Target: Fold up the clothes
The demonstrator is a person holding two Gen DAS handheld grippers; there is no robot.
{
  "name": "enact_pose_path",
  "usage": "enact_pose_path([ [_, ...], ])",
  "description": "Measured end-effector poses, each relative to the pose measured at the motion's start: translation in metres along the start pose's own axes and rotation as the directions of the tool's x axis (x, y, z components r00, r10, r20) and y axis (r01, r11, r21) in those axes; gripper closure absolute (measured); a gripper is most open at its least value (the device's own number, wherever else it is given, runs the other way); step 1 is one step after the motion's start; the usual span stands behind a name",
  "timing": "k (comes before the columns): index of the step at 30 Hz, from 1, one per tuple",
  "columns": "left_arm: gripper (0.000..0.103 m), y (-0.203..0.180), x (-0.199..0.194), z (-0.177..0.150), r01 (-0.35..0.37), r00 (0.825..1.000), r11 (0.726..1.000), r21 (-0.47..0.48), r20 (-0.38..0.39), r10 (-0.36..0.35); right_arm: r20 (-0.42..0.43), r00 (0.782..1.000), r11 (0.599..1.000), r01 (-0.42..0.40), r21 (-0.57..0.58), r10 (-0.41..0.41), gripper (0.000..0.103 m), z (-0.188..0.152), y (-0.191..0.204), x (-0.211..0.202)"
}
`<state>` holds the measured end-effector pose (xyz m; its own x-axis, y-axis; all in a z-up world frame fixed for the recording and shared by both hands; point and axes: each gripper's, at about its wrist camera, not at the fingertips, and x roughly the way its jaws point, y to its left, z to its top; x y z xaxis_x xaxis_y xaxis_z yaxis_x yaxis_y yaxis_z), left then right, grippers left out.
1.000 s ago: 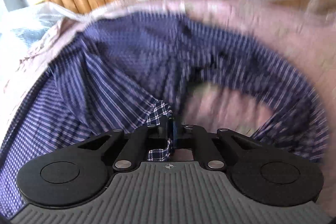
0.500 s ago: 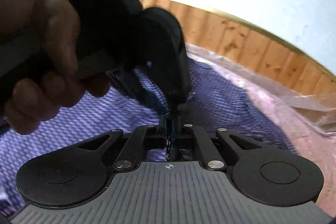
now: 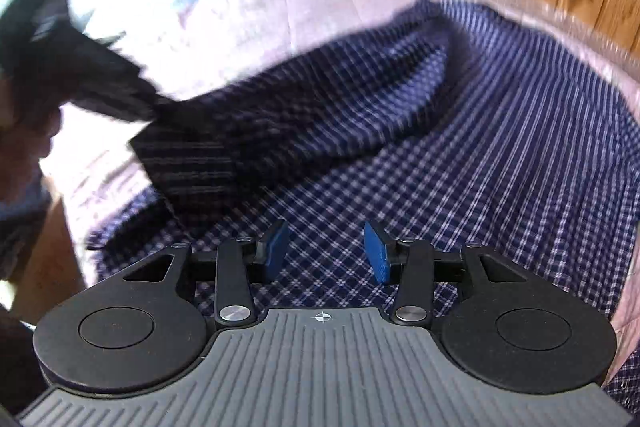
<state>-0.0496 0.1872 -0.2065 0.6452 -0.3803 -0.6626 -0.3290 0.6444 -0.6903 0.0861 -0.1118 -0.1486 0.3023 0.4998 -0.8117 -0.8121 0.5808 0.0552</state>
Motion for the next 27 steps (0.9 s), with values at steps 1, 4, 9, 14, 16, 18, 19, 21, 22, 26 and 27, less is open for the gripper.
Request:
enact_pose_path([
  [1, 0.098, 0.0, -0.005, -0.002, 0.019, 1.0, 1.0, -0.004, 0.01, -0.019, -0.029, 1.0, 1.0, 0.009, -0.007, -0.009, 0.057, 0.006, 0.0, 0.009],
  [4, 0.098, 0.0, -0.02, -0.01, 0.046, 0.998, 0.999, -0.007, 0.041, -0.045, -0.054, 0.997, 0.999, 0.045, -0.027, -0.046, 0.055, 0.03, -0.01, 0.025],
  [9, 0.098, 0.012, -0.009, -0.015, 0.038, 0.999, 0.996, -0.079, 0.021, -0.036, 0.006, 0.995, 0.995, 0.096, 0.011, -0.096, 0.049, 0.116, -0.062, 0.068],
  [14, 0.098, -0.019, -0.006, -0.011, 0.016, 0.999, 1.0, 0.014, 0.03, -0.017, 0.044, 0.995, 0.994, 0.084, 0.064, -0.087, 0.049, 0.212, -0.12, 0.137],
  [16, 0.098, -0.038, -0.002, -0.007, 0.007, 0.999, 0.999, 0.044, 0.035, -0.009, 0.065, 0.995, 0.99, 0.061, 0.127, -0.07, 0.043, 0.242, -0.144, 0.165],
  [18, 0.098, -0.057, 0.002, -0.004, 0.01, 0.999, 0.996, 0.085, 0.045, -0.014, 0.06, 0.997, 0.984, 0.043, 0.175, -0.054, 0.041, 0.262, -0.16, 0.193],
  [19, 0.098, -0.064, 0.002, -0.003, 0.018, 0.999, 0.994, 0.105, 0.048, -0.023, 0.04, 0.999, 0.98, 0.023, 0.199, -0.031, 0.045, 0.27, -0.169, 0.21],
  [21, 0.098, -0.08, 0.002, -0.002, 0.037, 0.997, 0.989, 0.146, 0.06, -0.046, -0.035, 0.999, 0.973, -0.01, 0.229, 0.018, 0.089, 0.275, -0.182, 0.237],
  [22, 0.098, -0.086, 0.002, -0.002, 0.048, 0.996, 0.985, 0.166, 0.068, -0.06, -0.075, 0.996, 0.972, -0.021, 0.233, 0.039, 0.102, 0.274, -0.187, 0.247],
  [26, 0.098, -0.067, -0.008, -0.009, 0.022, 0.992, 0.997, 0.076, 0.121, -0.031, -0.004, 0.993, 0.976, 0.114, 0.183, -0.116, 0.103, 0.276, -0.198, 0.226],
  [27, 0.098, -0.06, -0.01, -0.011, 0.012, 0.991, 0.999, 0.044, 0.134, -0.018, 0.017, 0.991, 0.98, 0.126, 0.153, -0.13, 0.103, 0.279, -0.196, 0.224],
])
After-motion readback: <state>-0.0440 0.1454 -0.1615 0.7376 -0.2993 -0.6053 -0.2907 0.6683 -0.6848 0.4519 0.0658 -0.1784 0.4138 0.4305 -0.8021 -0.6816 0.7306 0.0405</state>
